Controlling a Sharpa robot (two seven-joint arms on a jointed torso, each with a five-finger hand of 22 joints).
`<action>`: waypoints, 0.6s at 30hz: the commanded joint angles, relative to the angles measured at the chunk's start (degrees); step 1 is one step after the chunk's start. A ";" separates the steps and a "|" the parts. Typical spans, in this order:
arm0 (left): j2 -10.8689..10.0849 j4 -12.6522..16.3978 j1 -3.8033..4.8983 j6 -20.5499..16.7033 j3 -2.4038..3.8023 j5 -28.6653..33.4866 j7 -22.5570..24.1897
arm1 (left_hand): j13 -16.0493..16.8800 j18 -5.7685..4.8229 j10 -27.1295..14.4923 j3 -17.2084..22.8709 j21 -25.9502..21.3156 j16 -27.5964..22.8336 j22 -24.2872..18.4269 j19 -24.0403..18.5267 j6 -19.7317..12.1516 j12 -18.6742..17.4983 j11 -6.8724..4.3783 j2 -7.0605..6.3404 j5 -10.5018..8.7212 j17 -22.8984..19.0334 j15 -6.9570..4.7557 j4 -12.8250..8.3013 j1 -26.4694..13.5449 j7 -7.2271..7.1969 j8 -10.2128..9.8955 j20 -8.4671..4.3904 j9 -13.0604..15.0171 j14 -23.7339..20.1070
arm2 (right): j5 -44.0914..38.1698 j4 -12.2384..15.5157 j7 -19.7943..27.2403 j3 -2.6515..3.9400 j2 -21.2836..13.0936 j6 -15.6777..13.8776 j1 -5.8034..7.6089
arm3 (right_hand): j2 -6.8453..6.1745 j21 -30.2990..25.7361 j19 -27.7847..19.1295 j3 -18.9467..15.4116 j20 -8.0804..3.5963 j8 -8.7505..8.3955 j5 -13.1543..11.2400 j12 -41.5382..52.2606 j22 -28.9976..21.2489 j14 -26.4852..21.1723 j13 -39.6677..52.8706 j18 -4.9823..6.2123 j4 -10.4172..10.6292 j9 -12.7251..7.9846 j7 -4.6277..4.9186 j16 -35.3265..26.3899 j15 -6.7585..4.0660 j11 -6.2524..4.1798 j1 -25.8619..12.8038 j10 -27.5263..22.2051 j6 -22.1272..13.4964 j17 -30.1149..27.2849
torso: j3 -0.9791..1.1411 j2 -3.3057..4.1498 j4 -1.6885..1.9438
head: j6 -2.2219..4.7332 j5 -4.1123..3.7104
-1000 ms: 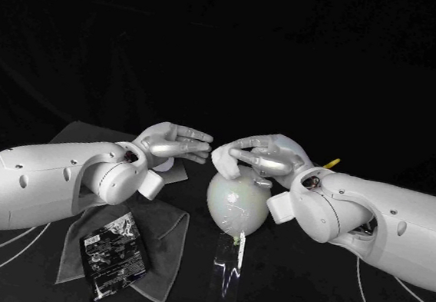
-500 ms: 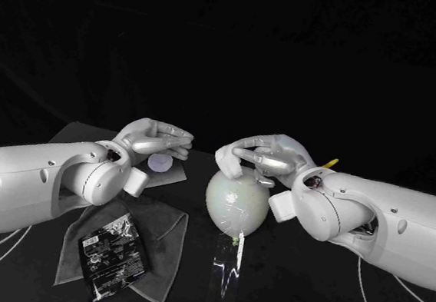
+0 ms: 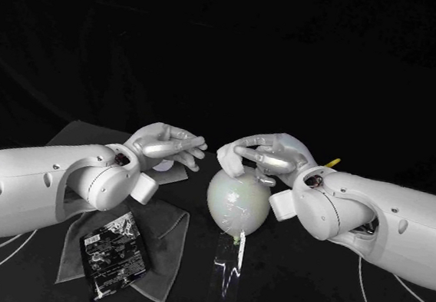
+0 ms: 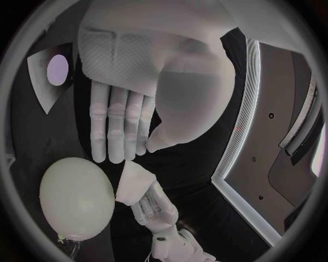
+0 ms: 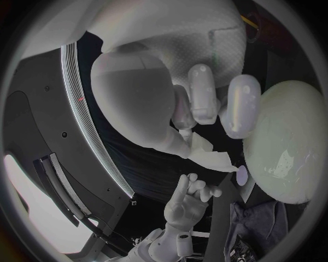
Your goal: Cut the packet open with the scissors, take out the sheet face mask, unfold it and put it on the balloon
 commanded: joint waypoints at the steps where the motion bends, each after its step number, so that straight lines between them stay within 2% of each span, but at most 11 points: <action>1: 0.75 0.37 0.01 2.73 0.12 -0.03 -1.31 | -0.26 0.18 0.51 -0.23 -0.41 -0.37 -0.24 0.02 -0.03 -0.45 0.02 -0.26 0.26 -0.15 0.02 0.86 -1.06 -0.11 -0.06 -0.27 0.03 0.40 | -1.51 0.20 0.17 0.03 0.12 0.26 -0.01 | 0.43 0.26 0.24 0.29 -0.15 1.91 0.13 -0.03 10.33 5.63 5.83 -0.28 0.10 2.78 -0.06 0.19 -0.39 -0.50 0.02 0.75 0.19 13.53 | 0.03 -0.01 -0.10 | 0.00 0.05; 3: 1.15 0.36 0.01 2.35 0.14 0.59 -1.18 | -0.98 0.12 0.14 -0.60 -1.26 -1.30 -0.81 -0.20 -1.02 -1.92 0.49 -1.13 0.26 -0.68 0.44 2.50 -1.83 0.41 -0.87 -0.07 -0.12 -0.20 | -1.65 0.29 0.08 0.03 0.15 0.35 -0.01 | 0.43 0.26 0.24 0.29 -0.15 1.91 0.13 -0.03 10.33 5.63 5.83 -0.28 0.10 2.78 -0.06 0.19 -0.39 -0.50 0.02 0.75 0.19 13.53 | 0.03 -0.01 -0.10 | -0.02 0.11; 5: 1.48 0.30 0.01 1.98 0.16 1.08 -0.99 | -1.25 0.11 0.06 -0.68 -1.65 -1.67 -1.07 -0.31 -1.32 -2.46 0.66 -1.34 0.26 -0.88 0.60 2.98 -1.84 0.59 -1.16 0.04 -0.18 -0.44 | -1.76 0.40 0.01 0.03 0.16 0.44 -0.01 | 0.43 0.26 0.24 0.29 -0.15 1.91 0.13 -0.03 10.33 5.63 5.83 -0.28 0.10 2.78 -0.06 0.19 -0.39 -0.50 0.02 0.75 0.19 13.53 | 0.05 0.00 -0.09 | 0.03 0.09; 11: 2.37 0.05 0.01 1.43 0.27 1.94 -0.69 | -1.57 0.15 0.17 -1.01 -2.06 -1.95 -1.38 -0.20 -1.59 -3.10 0.83 -1.89 0.26 -1.08 0.73 3.51 -1.73 0.81 -1.52 0.16 -0.22 -0.41 | -2.07 0.73 -0.15 0.03 0.16 0.69 -0.01 | 0.43 0.26 0.24 0.29 -0.15 1.91 0.13 -0.03 10.33 5.63 5.83 -0.28 0.10 2.78 -0.06 0.19 -0.39 -0.50 0.02 0.75 0.19 13.53 | 0.01 0.00 -0.04 | -0.06 0.04; 18: 3.18 0.13 0.01 2.55 0.32 1.11 -1.46 | -1.67 0.21 1.27 -1.76 -2.39 -1.85 -1.68 0.24 -1.04 -3.27 0.69 -2.67 0.26 -1.13 0.64 4.04 -1.57 0.77 -1.47 0.20 -0.06 0.08 | -2.23 0.83 -0.32 0.03 0.39 0.89 -0.01 | 0.43 0.26 0.24 0.29 -0.15 1.91 0.13 -0.03 10.33 5.63 5.83 -0.28 0.10 2.78 -0.06 0.19 -0.39 -0.50 0.02 0.75 0.19 13.53 | -0.02 0.01 0.04 | -0.11 0.08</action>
